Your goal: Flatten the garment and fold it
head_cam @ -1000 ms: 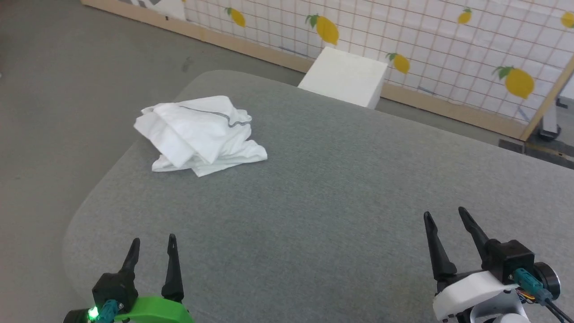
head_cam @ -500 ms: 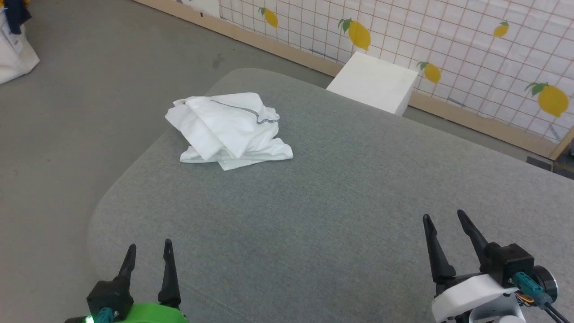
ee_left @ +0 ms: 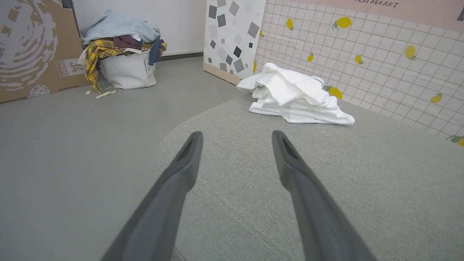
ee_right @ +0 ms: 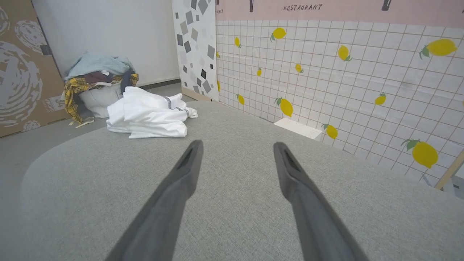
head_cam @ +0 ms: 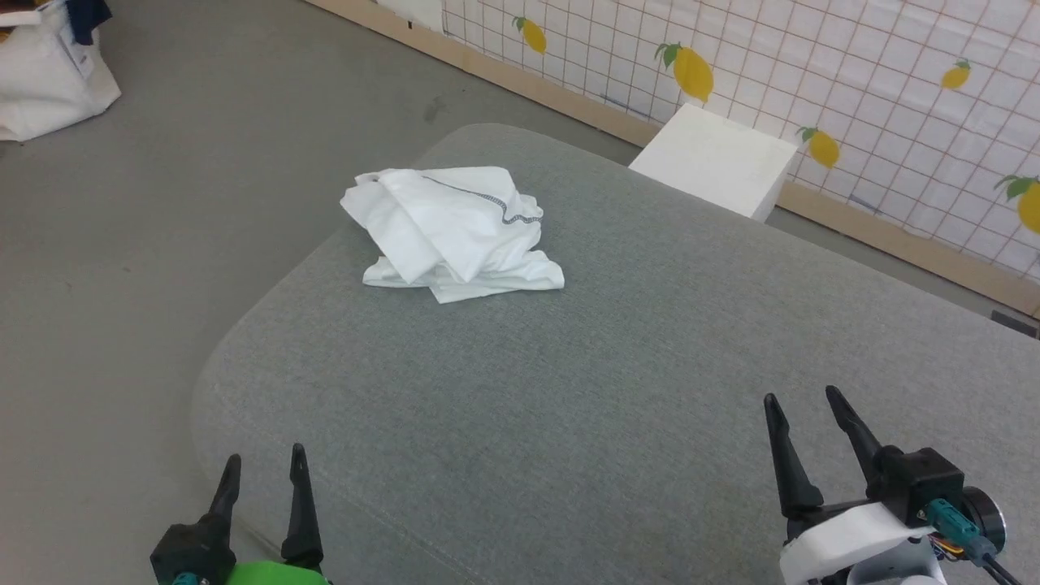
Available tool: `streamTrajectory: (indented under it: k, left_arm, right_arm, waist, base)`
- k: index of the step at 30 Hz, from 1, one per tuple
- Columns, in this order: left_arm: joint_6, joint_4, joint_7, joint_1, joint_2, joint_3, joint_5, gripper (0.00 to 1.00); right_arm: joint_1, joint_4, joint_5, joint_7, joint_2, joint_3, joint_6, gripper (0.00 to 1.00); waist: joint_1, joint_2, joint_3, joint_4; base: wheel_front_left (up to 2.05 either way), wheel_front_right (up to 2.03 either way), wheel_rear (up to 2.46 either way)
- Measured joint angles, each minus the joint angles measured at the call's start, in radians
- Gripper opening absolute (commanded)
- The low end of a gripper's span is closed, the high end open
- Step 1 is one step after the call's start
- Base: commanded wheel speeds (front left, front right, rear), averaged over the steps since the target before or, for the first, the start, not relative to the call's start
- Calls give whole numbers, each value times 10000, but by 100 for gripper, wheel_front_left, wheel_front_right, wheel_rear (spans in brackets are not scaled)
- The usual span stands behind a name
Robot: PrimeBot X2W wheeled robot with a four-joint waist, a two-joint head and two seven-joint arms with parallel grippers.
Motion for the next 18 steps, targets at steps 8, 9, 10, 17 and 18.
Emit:
streamTrajectory:
  k: [8, 9, 10, 17, 18]
  left_arm:
    - [0, 35, -182, 98, 0, 59, -77, 100]
    - [0, 42, -207, 120, 0, 65, -81, 100]
    - [0, 46, -211, 146, 0, 67, -92, 100]
    - [-2, 96, -311, 191, 0, 90, -151, 100]
    - [-2, 96, -311, 199, 0, 92, -151, 100]
  right_arm:
    - [-1, 73, 86, -178, 2, 6, 0, 100]
    - [-2, 88, 88, -205, 2, 6, 0, 100]
    - [-2, 102, 98, -222, 2, 4, 0, 100]
    - [-9, 163, 153, -337, 2, -8, 0, 100]
    - [-12, 163, 153, -337, 4, -8, 0, 100]
  waist:
    - [0, 0, -44, 381]
    - [0, 0, -48, 430]
    - [0, 0, -51, 470]
    - [0, 0, -57, 726]
    - [0, 0, -55, 720]
  base:
    - [0, 0, 0]
    - [0, 0, 0]
    - [0, 0, 0]
    - [0, 0, 0]
    - [0, 0, 0]
